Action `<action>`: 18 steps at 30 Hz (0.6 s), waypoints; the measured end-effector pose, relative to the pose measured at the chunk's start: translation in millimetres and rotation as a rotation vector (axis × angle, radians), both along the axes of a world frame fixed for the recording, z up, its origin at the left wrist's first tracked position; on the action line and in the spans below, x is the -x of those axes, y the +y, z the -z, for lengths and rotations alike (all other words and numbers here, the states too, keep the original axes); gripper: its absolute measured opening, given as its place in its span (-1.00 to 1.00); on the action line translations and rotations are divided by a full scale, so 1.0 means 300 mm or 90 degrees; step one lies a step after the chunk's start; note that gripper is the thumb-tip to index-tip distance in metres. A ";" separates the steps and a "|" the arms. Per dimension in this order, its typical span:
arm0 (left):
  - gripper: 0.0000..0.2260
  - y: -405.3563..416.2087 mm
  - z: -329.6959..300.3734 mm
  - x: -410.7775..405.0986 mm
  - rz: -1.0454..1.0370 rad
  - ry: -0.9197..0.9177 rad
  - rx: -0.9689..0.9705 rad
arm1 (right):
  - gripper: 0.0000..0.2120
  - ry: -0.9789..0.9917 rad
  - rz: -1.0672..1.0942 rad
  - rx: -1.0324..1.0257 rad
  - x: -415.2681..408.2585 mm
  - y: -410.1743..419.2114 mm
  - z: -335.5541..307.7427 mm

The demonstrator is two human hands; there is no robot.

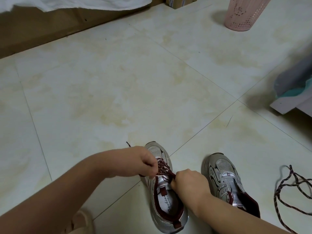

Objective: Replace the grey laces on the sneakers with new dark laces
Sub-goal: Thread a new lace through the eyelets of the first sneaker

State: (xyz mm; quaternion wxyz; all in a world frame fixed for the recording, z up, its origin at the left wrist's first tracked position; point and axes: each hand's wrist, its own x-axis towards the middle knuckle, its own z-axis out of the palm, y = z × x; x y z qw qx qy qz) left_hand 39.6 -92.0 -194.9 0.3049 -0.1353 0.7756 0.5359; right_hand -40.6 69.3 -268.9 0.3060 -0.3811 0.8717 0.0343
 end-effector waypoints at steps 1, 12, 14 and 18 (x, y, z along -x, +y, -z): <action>-0.80 -0.006 -0.008 -0.009 0.001 0.009 -0.049 | -0.75 -0.006 -0.003 0.000 -0.007 -0.003 -0.001; -0.80 0.029 0.058 0.011 -0.181 0.163 0.074 | -0.68 -0.156 0.053 0.195 -0.022 0.008 -0.031; -0.87 0.052 0.065 0.020 -0.225 0.201 0.080 | -0.86 -0.358 0.206 0.345 -0.004 -0.013 -0.055; -0.87 0.068 0.175 -0.014 -0.363 0.131 0.125 | -0.76 -0.466 0.459 0.419 0.084 -0.048 -0.063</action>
